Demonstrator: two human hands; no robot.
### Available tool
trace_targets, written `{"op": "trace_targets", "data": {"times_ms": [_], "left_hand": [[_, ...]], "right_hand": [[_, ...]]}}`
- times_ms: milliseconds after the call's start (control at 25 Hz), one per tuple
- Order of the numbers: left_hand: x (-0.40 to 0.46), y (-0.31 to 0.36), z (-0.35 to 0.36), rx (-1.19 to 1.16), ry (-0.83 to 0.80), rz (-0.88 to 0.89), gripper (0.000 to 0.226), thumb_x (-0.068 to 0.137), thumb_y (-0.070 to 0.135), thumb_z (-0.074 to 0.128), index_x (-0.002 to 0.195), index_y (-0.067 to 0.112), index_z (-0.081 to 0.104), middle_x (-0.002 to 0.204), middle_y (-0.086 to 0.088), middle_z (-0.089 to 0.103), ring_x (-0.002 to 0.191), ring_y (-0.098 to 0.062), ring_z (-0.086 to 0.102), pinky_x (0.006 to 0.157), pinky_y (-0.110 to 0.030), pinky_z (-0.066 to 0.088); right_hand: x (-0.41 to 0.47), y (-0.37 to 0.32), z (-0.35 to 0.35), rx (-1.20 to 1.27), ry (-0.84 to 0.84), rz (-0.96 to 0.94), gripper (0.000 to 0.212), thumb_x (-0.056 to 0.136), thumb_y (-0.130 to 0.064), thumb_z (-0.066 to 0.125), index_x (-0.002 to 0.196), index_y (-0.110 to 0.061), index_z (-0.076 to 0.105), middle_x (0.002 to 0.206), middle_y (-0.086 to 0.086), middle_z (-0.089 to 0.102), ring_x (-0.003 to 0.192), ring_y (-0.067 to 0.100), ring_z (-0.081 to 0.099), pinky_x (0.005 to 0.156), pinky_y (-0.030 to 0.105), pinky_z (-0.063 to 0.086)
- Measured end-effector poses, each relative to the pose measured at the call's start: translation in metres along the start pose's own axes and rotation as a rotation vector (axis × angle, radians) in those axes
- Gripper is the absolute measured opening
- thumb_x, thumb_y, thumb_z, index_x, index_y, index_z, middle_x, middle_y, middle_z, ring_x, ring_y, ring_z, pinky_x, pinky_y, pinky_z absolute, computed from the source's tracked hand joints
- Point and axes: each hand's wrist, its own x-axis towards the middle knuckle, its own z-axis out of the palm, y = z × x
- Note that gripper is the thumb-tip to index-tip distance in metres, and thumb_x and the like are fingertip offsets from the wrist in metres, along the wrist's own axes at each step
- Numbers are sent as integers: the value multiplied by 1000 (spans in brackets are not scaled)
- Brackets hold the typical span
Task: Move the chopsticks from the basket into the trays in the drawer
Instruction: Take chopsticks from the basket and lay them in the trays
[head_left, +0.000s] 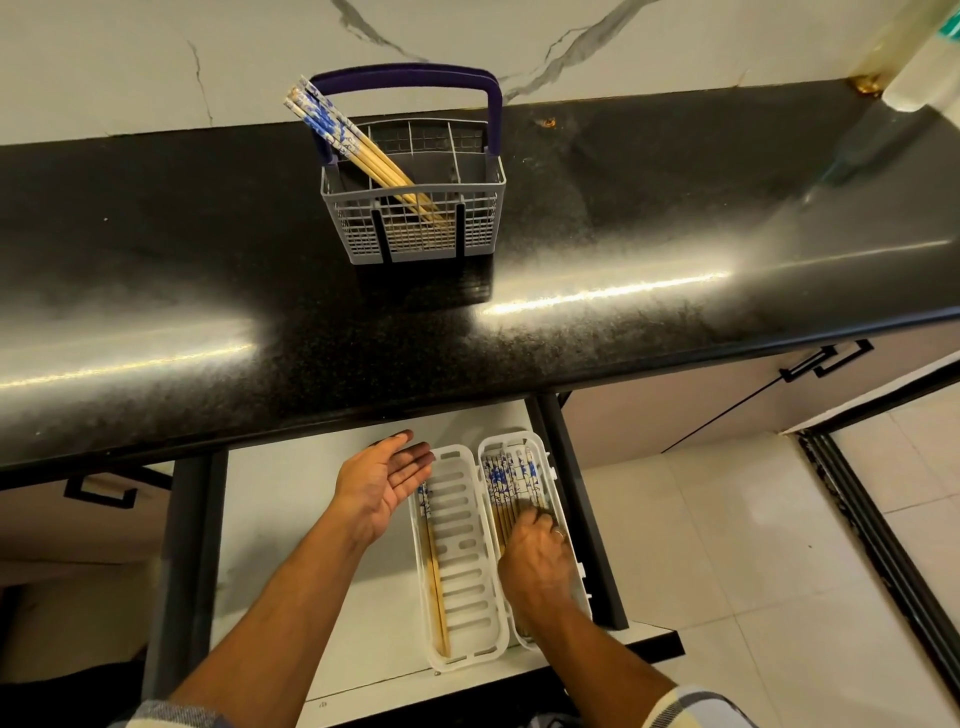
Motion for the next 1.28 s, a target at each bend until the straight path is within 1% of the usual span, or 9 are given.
{"op": "trace_targets", "data": {"times_ms": [120, 280, 440, 680, 800, 1000, 1160, 1240, 1280], "left_hand": [[-1, 1, 0, -2, -3, 1, 16, 99, 13, 54, 108, 5, 64, 107, -24, 71, 102, -36, 70, 91, -45, 55], [-1, 3, 0, 0, -4, 8, 21, 99, 14, 54, 116, 3, 62, 107, -23, 71, 101, -34, 70, 84, -42, 58], [-2, 3, 0, 0, -5, 3, 23, 99, 14, 54, 118, 3, 62, 110, -24, 71, 103, -35, 70, 88, -43, 56], [-3, 1, -3, -10, 4, 3, 24, 99, 14, 55, 119, 2, 62, 108, -23, 72, 101, -34, 71, 88, -43, 56], [-5, 3, -5, -7, -11, 8, 25, 99, 15, 55, 120, 3, 62, 108, -22, 72, 98, -33, 72, 84, -41, 58], [-13, 12, -10, 3, -54, 43, 25, 99, 17, 54, 119, 5, 62, 107, -21, 73, 97, -31, 73, 85, -40, 60], [-21, 19, -11, 18, -77, 64, 22, 99, 18, 55, 114, 5, 65, 105, -22, 74, 96, -32, 74, 79, -38, 62], [-24, 21, -11, 25, -85, 68, 22, 99, 19, 54, 113, 5, 65, 105, -22, 74, 96, -33, 74, 78, -37, 63], [-26, 22, -11, 24, -87, 69, 23, 99, 19, 54, 114, 5, 65, 105, -22, 74, 97, -33, 74, 78, -38, 63]], "right_hand": [[3, 1, -2, 42, 4, 12, 48, 96, -21, 57, 139, -10, 40, 126, 12, 59, 114, 26, 58, 97, 35, 52], [4, 4, -2, 17, -13, -26, 46, 97, -18, 58, 140, -10, 43, 127, 10, 60, 113, 24, 60, 97, 33, 53], [4, 5, -7, 57, -30, -45, 43, 98, -19, 58, 138, -11, 47, 126, 8, 62, 113, 21, 62, 98, 33, 53], [6, 10, -21, 47, -52, -1, 25, 103, -14, 46, 127, -10, 51, 113, 7, 66, 95, 17, 66, 85, 28, 57], [5, 15, -24, 76, -63, 30, 23, 104, -15, 42, 124, -12, 53, 103, 4, 67, 78, 11, 61, 69, 23, 56], [19, 24, -38, 152, -128, 71, 19, 99, -12, 50, 112, -11, 65, 100, 6, 70, 87, 21, 70, 82, 37, 61], [23, 22, -32, 112, -289, 59, 32, 94, -3, 54, 125, -12, 56, 107, 3, 63, 89, 17, 61, 76, 28, 56], [21, 22, -24, 86, -328, 23, 36, 96, -5, 52, 131, -14, 53, 114, 4, 62, 91, 16, 58, 81, 29, 54], [21, 22, -22, 85, -330, 24, 34, 96, -6, 52, 129, -14, 54, 112, 3, 62, 91, 16, 58, 83, 30, 55]]}}
